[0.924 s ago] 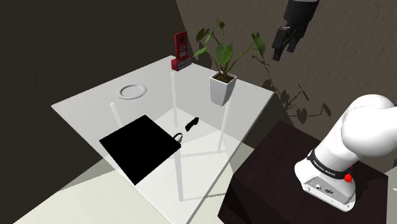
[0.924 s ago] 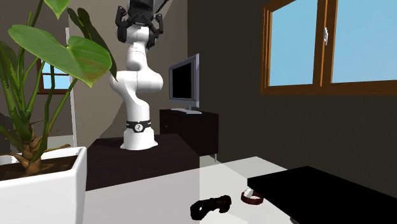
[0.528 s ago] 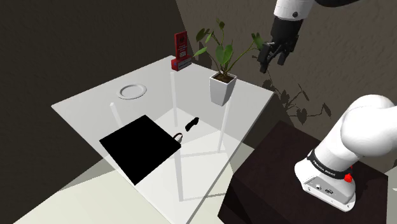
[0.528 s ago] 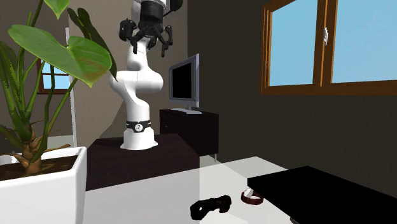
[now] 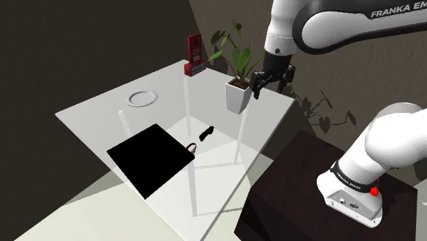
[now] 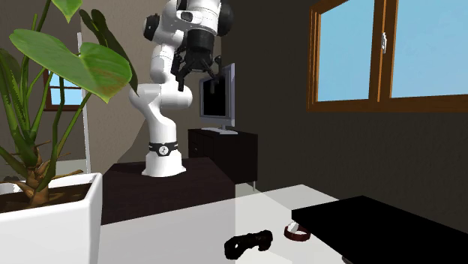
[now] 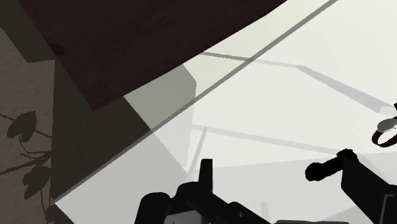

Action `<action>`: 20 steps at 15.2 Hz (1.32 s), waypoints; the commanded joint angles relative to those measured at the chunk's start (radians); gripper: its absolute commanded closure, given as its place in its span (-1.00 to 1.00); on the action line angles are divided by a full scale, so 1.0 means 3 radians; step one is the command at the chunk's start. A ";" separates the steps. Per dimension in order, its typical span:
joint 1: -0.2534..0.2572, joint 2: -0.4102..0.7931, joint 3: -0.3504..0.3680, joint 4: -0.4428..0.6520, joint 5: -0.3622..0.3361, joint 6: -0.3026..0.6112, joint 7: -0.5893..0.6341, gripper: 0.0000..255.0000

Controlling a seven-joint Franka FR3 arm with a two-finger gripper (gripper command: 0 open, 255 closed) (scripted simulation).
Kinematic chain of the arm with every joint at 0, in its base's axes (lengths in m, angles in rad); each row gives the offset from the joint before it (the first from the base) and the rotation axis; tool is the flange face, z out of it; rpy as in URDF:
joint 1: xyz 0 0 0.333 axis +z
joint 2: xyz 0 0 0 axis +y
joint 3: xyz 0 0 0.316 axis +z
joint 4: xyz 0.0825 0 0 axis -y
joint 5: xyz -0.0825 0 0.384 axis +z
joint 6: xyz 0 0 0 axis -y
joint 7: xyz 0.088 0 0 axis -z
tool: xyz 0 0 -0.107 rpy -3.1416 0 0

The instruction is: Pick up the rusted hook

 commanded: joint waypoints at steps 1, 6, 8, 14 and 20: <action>-0.0057 0.0172 0.0154 -0.0045 0.0033 0.0237 0.0311 -1.00; -0.0271 0.0759 0.0546 0.0016 -0.0040 0.0778 0.1100 -1.00; -0.0380 0.1034 0.0699 0.0083 -0.0147 0.0977 0.1449 -1.00; -0.0671 0.1994 0.1029 0.0428 -0.0843 0.1427 0.2685 -1.00; -0.0524 0.2981 0.0834 0.0978 -0.1724 0.1571 0.3920 -1.00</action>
